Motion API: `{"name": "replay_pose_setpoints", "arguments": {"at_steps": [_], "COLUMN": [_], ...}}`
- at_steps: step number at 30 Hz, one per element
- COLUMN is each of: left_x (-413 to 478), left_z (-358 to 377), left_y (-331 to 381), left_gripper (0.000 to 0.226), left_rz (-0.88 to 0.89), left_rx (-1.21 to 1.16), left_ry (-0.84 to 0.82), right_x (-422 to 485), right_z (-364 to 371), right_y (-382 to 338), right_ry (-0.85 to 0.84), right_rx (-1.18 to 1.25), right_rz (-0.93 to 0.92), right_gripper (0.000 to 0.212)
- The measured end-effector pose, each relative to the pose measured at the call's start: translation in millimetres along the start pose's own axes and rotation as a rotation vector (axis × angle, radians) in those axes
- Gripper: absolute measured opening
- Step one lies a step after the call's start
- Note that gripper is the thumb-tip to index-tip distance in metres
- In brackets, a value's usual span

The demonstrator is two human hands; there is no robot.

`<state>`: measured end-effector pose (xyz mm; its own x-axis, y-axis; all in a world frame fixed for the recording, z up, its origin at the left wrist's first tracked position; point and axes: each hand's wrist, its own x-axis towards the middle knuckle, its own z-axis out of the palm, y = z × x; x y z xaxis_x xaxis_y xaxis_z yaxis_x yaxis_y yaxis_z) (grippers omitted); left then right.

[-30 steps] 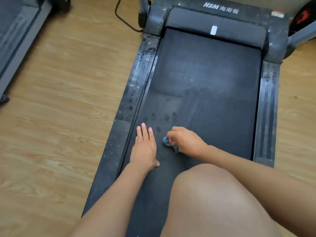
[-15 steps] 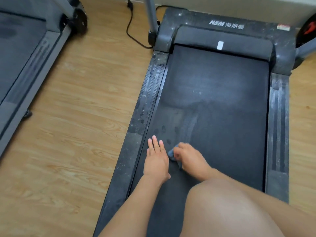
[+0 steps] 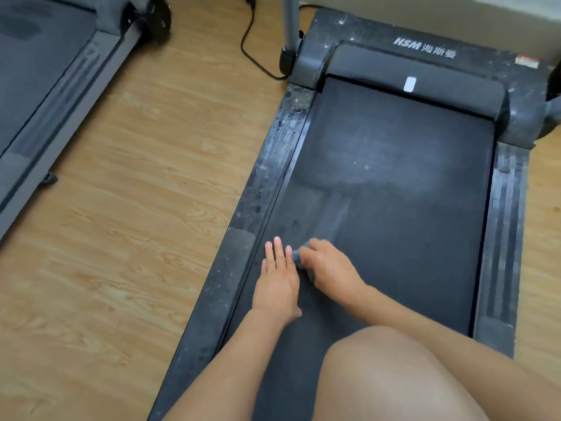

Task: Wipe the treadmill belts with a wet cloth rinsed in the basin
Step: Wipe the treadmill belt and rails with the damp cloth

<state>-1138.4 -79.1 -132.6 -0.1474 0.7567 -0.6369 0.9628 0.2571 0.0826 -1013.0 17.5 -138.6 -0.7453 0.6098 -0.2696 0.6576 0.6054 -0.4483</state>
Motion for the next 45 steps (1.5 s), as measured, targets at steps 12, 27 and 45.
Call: {"name": "replay_pose_setpoints", "arguments": {"at_steps": [12, 27, 45], "left_x": [-9.0, -55.7, -57.8], "left_z": [12.0, 47.4, 57.9], "left_y": [-15.5, -5.5, -4.2], "left_gripper": [0.145, 0.119, 0.129], "left_rz": [0.072, -0.042, -0.173], "left_rx": [-0.223, -0.417, -0.599], "left_ry": [0.129, 0.245, 0.286], "right_x": [106.0, 125.3, 132.4], "right_z": [-49.2, -66.7, -34.5], "right_y": [37.8, 38.4, -2.7], "right_ry": [0.243, 0.288, 0.27], "right_rx": [-0.013, 0.15, 0.095], "right_rz": [0.295, 0.453, 0.241], "right_gripper": [0.018, 0.021, 0.02]}}
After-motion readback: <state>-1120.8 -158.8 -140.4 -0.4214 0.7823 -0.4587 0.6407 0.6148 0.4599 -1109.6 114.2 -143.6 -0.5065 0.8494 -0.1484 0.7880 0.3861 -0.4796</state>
